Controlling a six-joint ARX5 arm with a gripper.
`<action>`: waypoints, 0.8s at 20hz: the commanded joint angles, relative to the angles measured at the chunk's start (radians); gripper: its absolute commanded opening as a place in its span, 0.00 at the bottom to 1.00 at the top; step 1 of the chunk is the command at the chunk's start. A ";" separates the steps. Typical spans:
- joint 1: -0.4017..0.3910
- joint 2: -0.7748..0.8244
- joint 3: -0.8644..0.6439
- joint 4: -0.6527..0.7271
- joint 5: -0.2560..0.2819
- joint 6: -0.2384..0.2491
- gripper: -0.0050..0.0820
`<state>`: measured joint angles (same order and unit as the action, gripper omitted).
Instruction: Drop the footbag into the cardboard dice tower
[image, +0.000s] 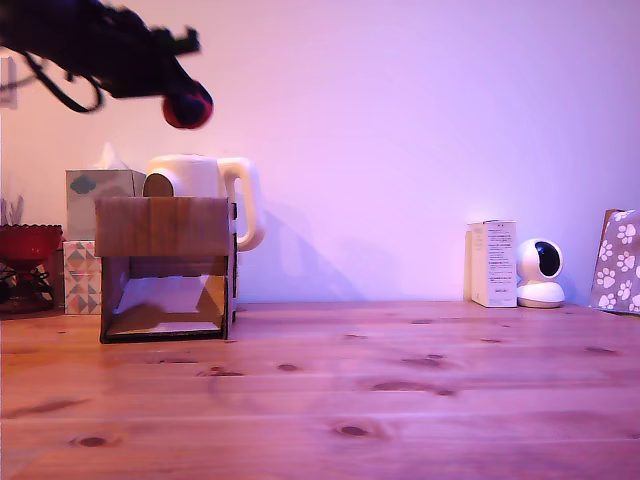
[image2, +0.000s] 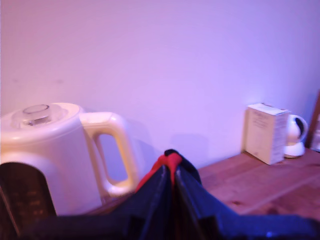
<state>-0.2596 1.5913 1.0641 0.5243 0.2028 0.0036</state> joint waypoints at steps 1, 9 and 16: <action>0.004 0.043 0.043 -0.010 -0.003 0.010 0.07; 0.048 0.246 0.267 -0.139 -0.005 0.031 0.07; 0.061 0.299 0.312 -0.217 -0.005 0.032 0.07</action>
<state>-0.1947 1.8751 1.3663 0.2924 0.1989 0.0299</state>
